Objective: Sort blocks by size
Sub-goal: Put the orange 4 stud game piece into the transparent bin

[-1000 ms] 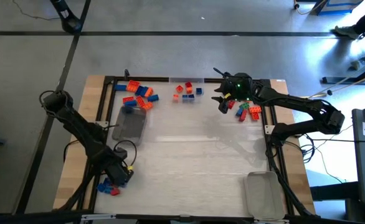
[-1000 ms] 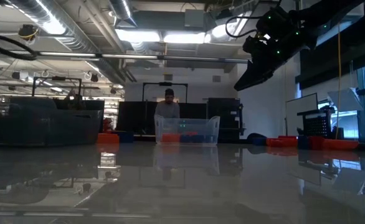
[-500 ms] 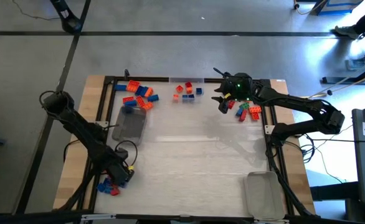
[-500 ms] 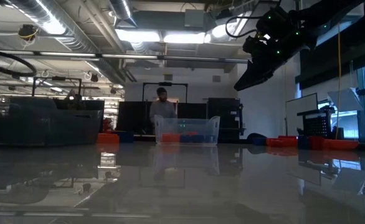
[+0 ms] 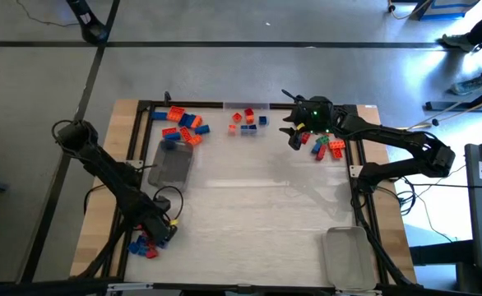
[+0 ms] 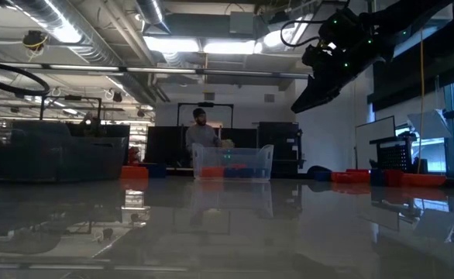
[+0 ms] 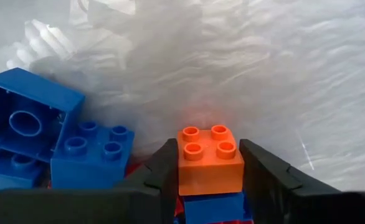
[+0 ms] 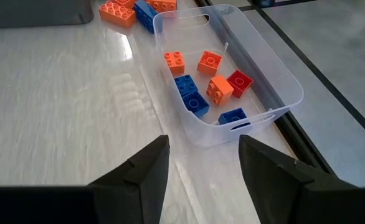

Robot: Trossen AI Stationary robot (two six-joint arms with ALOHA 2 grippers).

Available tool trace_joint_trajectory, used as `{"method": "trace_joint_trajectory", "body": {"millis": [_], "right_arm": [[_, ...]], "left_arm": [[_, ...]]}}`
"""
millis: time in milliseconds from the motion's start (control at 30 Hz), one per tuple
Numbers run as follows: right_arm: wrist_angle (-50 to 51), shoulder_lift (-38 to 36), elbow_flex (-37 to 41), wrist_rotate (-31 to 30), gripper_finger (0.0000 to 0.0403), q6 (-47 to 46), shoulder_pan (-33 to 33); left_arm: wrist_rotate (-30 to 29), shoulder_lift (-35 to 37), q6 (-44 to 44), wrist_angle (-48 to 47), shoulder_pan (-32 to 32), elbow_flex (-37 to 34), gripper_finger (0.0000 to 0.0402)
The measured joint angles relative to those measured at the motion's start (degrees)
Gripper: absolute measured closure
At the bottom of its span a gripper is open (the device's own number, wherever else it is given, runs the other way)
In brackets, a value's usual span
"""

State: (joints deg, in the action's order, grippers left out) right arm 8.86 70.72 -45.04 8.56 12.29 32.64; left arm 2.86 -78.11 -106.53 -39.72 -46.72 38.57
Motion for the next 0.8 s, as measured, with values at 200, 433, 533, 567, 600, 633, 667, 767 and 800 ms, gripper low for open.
{"method": "trace_joint_trajectory", "body": {"millis": [200, 433, 533, 567, 600, 633, 667, 767, 800], "right_arm": [[0.02, 0.00, 0.00, 0.00, 0.0210, 0.01, 0.00], [0.13, 0.00, 0.00, -0.01, 0.0210, 0.02, 0.00], [0.24, 0.00, 0.00, 0.00, 0.0210, 0.02, 0.00], [0.24, 0.00, 0.00, -0.01, 0.0210, 0.00, 0.00], [0.24, 0.00, 0.00, 0.00, 0.0210, 0.00, 0.00], [0.24, 0.00, 0.00, 0.00, 0.0210, 0.00, 0.00], [0.24, 0.00, 0.00, 0.00, 0.0210, 0.00, 0.00], [0.24, 0.00, 0.00, 0.00, 0.0210, 0.00, 0.00], [0.24, 0.00, 0.00, 0.00, 0.0210, 0.00, 0.00]], "left_arm": [[-0.07, 0.00, -0.05, 0.03, 0.00, 0.00, 0.0251], [0.58, 0.00, -0.14, 0.15, 0.00, -0.02, 0.0207], [2.50, -0.02, -0.88, 0.17, 0.00, -0.02, 0.0199], [3.04, -0.01, -1.28, 0.16, 0.00, -0.02, 0.0198], [3.23, 0.00, -1.50, 0.13, -0.01, -0.02, 0.0198], [3.23, -0.01, -1.42, 0.13, -0.04, -0.03, 0.0198], [3.25, -0.02, -1.12, 0.08, -0.04, -0.02, 0.0197], [2.83, -0.02, -0.21, -0.35, -0.04, -0.04, 0.0197], [2.31, 0.00, 0.03, -0.28, -0.03, -0.04, 0.0200]]}}
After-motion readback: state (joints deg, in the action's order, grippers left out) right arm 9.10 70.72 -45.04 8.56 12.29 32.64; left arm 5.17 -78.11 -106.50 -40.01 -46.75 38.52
